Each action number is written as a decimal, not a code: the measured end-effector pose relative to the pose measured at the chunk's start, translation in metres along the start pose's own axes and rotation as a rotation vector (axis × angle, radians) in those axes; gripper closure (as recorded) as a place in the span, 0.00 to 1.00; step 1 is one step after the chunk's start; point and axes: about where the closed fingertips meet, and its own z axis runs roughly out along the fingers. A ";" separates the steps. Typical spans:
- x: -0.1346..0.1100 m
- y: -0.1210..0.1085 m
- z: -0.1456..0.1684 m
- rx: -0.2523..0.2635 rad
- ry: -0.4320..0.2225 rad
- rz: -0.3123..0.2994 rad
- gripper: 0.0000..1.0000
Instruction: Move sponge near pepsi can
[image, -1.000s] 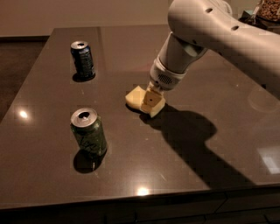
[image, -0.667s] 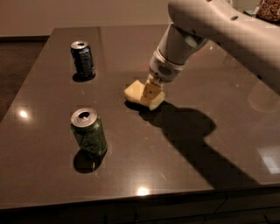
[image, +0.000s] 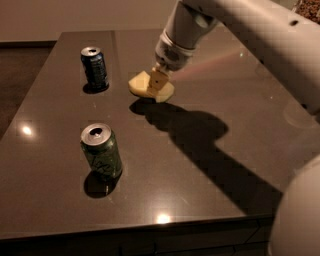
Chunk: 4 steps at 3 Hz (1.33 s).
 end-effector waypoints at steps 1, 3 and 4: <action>-0.029 -0.009 0.008 0.001 -0.010 -0.012 1.00; -0.075 0.000 0.039 -0.002 -0.026 -0.106 0.56; -0.075 0.000 0.042 -0.005 -0.024 -0.105 0.24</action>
Offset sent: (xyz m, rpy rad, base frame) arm 0.0298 0.0914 0.0042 -0.0103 -0.0861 0.1070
